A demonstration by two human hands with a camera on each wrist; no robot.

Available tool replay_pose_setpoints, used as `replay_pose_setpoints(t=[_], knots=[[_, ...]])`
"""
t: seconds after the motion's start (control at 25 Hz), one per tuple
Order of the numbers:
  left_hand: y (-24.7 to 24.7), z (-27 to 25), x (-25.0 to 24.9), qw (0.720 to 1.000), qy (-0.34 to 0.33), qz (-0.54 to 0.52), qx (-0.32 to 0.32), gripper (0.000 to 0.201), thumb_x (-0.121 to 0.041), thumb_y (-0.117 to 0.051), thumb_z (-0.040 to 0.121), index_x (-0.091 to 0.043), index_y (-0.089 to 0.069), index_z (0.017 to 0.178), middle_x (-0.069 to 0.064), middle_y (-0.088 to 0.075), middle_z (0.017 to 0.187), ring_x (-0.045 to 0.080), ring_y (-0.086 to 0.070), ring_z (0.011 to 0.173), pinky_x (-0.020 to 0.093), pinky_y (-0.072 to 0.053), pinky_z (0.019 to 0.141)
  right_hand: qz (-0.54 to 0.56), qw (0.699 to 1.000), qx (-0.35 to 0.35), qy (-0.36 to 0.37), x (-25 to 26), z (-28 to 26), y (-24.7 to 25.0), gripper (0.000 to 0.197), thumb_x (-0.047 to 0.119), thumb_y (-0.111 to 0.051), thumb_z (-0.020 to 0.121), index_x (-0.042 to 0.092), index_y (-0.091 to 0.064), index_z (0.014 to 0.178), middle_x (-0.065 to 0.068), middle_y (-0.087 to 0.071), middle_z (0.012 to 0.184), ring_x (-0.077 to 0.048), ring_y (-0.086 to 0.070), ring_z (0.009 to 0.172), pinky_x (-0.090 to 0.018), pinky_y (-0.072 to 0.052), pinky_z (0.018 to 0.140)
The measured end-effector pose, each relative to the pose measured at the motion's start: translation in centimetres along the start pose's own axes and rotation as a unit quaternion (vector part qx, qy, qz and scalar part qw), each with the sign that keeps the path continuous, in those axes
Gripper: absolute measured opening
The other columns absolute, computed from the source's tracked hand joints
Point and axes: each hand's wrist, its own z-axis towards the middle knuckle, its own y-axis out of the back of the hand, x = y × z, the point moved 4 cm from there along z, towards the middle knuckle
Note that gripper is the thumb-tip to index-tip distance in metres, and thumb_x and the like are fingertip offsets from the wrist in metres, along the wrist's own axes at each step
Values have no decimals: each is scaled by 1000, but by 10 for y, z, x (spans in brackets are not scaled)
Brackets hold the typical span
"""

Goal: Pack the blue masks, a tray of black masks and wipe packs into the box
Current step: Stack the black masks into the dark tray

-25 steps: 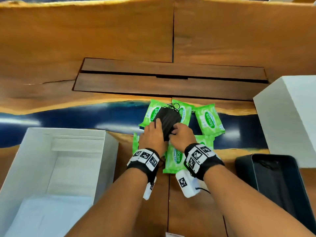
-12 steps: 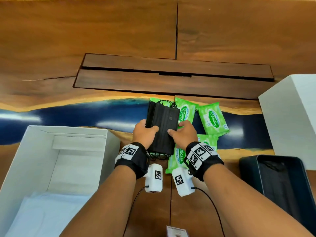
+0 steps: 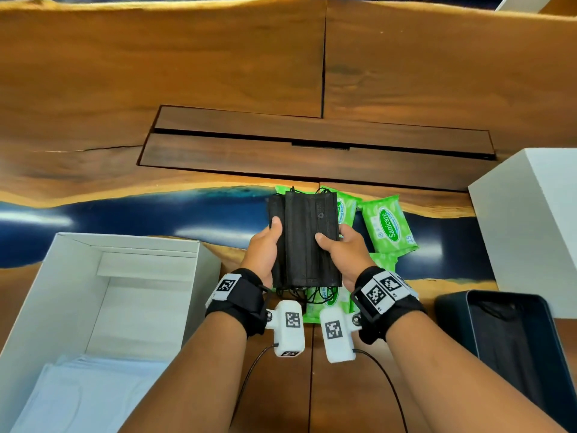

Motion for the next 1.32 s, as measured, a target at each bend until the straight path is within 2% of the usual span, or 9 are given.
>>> replay_pose_setpoints(t=[0.12, 0.24, 0.44, 0.64, 0.8, 0.88, 1.12, 1.24, 1.32], knots=[[2, 0, 4, 999, 7, -37, -7, 41, -44, -43, 101, -13, -62, 121, 14, -71, 113, 30, -67, 106, 53, -51, 95, 55, 998, 22, -3, 5, -5, 9, 15, 8, -59, 94, 14, -62, 108, -13, -70, 108, -26, -69, 92, -44, -58, 78], [3, -3, 7, 998, 9, -64, -16, 32, -35, -46, 102, -12, -62, 117, 15, -71, 112, 31, -67, 105, 51, -52, 94, 115, 993, 29, 1, 6, -8, 22, 24, 5, -52, 98, 11, -59, 119, -9, -69, 110, -25, -67, 95, -46, -55, 86], [-1, -6, 17, 998, 13, -61, 9, 23, -18, -53, 100, -10, -62, 120, 15, -72, 111, 32, -69, 100, 46, -57, 84, 51, 996, 60, 36, 16, -18, 24, 23, 3, -53, 96, 13, -62, 115, -10, -69, 112, -27, -66, 102, -45, -54, 90], [0, -4, 14, 999, -29, 5, -31, 22, -11, -53, 99, -4, -64, 117, 14, -70, 101, 29, -67, 86, 42, -56, 79, 63, 991, -99, 67, 31, -8, 50, 13, 7, -55, 96, 15, -60, 104, -10, -68, 111, -27, -66, 101, -50, -52, 94], [-5, -7, 12, 1000, -6, -20, -3, 22, -13, -51, 100, -8, -65, 117, 17, -70, 110, 33, -68, 99, 53, -54, 90, 160, 985, 66, 27, 43, -28, 33, 22, 2, -52, 96, 5, -62, 115, -13, -70, 112, -25, -68, 96, -43, -55, 90], [-10, -9, 15, 999, 7, -41, 18, 28, -18, -52, 100, -7, -63, 122, 19, -69, 116, 36, -67, 107, 54, -52, 94, 117, 984, 132, 24, 39, -36, 14, 19, 3, -56, 94, 6, -65, 110, -13, -72, 108, -24, -70, 94, -41, -56, 89], [-18, -25, 12, 987, 40, -113, 103, 71, -72, -31, 91, -20, -66, 124, 14, -70, 118, 29, -67, 110, 48, -53, 92, -121, 990, -5, 66, 16, -26, 0, 3, 19, -69, 87, 18, -68, 89, -6, -73, 96, -24, -70, 89, -47, -57, 85], [-18, -27, 12, 993, 14, -91, 76, 41, -41, -56, 96, -10, -66, 120, 19, -71, 113, 33, -69, 101, 48, -57, 84, -181, 980, -18, 76, 13, -29, 1, 24, 29, -72, 84, 14, -60, 98, -7, -68, 99, -24, -67, 90, -46, -56, 84], [-17, -25, 13, 996, 2, -80, 49, 31, -24, -61, 95, -5, -65, 119, 22, -69, 114, 36, -68, 102, 47, -58, 83, -129, 992, -1, 13, 8, -29, 3, 43, 35, -75, 81, 14, -51, 109, -8, -64, 106, -23, -67, 92, -44, -57, 83]])
